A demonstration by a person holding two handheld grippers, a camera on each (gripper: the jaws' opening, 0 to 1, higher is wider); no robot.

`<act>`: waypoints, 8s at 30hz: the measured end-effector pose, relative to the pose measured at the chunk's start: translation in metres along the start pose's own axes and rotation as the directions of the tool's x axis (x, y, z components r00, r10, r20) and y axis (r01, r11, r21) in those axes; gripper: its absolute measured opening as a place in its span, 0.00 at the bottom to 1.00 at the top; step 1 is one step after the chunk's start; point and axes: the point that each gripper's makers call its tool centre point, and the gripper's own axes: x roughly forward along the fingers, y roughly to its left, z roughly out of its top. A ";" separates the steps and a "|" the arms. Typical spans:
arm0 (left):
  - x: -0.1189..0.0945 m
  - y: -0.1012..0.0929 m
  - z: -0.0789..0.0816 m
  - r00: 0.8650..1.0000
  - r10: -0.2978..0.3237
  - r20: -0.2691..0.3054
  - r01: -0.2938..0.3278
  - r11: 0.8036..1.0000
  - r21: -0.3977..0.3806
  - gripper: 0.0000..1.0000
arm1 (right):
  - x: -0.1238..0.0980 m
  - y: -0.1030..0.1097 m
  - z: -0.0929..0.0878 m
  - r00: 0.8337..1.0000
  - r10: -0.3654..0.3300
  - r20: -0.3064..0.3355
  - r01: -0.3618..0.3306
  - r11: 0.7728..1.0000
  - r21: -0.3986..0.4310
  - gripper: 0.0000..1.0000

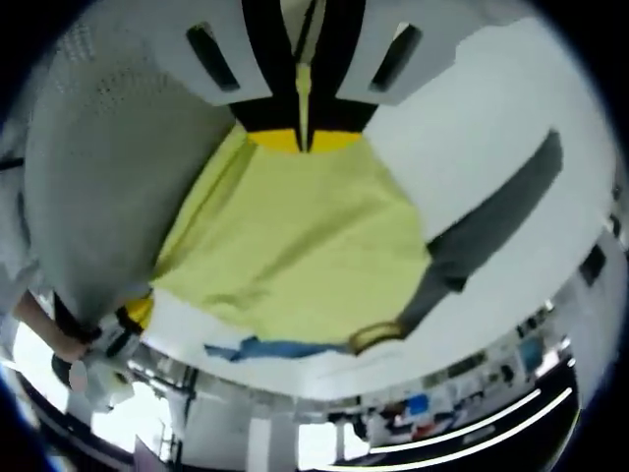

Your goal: Fold the garment on the visible template until the final outline fits inside the template.

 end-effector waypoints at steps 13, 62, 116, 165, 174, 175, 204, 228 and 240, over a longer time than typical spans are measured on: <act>0.038 -0.023 0.000 0.989 -0.119 -0.092 0.125 0.990 0.070 0.00 | 0.036 0.001 0.004 0.998 0.050 -0.033 -0.050 0.999 -0.001 0.01; 0.029 -0.030 0.021 0.980 -0.187 -0.066 0.189 0.982 0.025 0.10 | 0.016 -0.033 0.019 0.997 0.004 0.076 -0.007 1.000 0.030 0.10; -0.018 -0.047 0.081 0.990 0.008 0.141 0.003 0.997 -0.076 1.00 | -0.101 -0.144 0.023 0.902 -0.275 0.332 0.279 0.960 0.036 1.00; -0.061 -0.059 0.101 0.969 0.198 0.150 -0.173 0.971 -0.168 0.99 | -0.086 -0.393 -0.094 0.797 -0.570 0.200 0.389 0.737 0.552 0.29; -0.064 -0.056 0.100 0.966 0.223 0.130 -0.199 0.965 -0.171 0.99 | -0.078 -0.397 -0.094 0.803 -0.563 0.197 0.384 0.741 0.551 0.17; -0.064 -0.056 0.101 0.966 0.224 0.131 -0.200 0.965 -0.170 0.99 | -0.077 -0.396 -0.094 0.805 -0.559 0.199 0.379 0.743 0.552 0.15; -0.061 -0.059 0.104 0.969 0.210 0.128 -0.187 0.967 -0.170 0.95 | -0.066 -0.369 -0.084 0.814 -0.521 0.256 0.275 0.734 0.621 0.02; -0.064 -0.050 0.098 0.973 0.193 0.127 -0.171 0.971 -0.164 0.94 | -0.112 -0.407 -0.069 0.794 -0.582 0.178 0.418 0.734 0.536 0.01; -0.064 -0.048 0.095 0.973 0.189 0.136 -0.166 0.973 -0.163 0.95 | -0.122 -0.399 -0.054 0.797 -0.577 0.178 0.434 0.753 0.495 0.01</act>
